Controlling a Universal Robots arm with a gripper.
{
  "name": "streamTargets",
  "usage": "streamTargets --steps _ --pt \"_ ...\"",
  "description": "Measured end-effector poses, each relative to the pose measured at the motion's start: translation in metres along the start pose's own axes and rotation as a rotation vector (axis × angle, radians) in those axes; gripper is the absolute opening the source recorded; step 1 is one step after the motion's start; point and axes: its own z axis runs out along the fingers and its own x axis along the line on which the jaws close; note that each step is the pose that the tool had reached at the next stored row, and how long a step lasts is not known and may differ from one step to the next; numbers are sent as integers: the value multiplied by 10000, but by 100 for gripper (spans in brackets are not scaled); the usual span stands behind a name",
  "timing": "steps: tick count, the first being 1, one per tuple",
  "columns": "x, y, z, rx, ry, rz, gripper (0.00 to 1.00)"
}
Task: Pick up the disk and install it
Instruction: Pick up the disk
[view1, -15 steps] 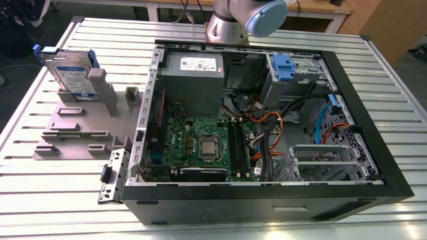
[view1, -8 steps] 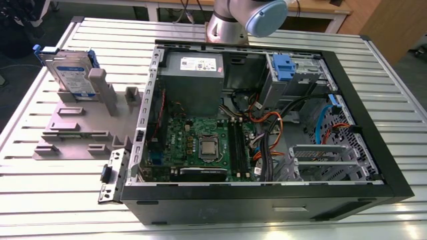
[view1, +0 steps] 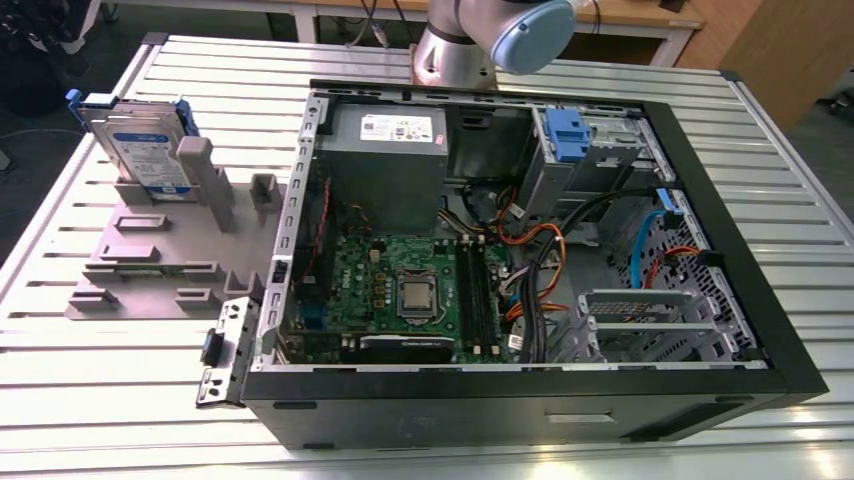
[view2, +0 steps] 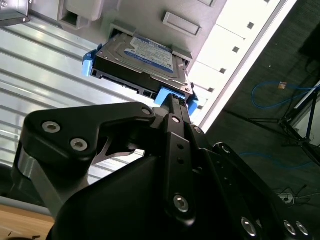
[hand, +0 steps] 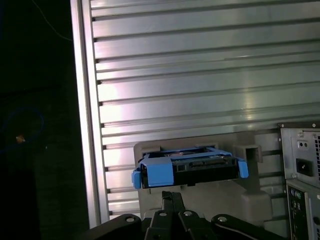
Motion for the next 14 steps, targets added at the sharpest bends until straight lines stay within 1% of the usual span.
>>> streamTargets --steps 4,14 --pt "0 0 0 1 -6 135 11" --pt "0 0 0 1 -14 333 11"
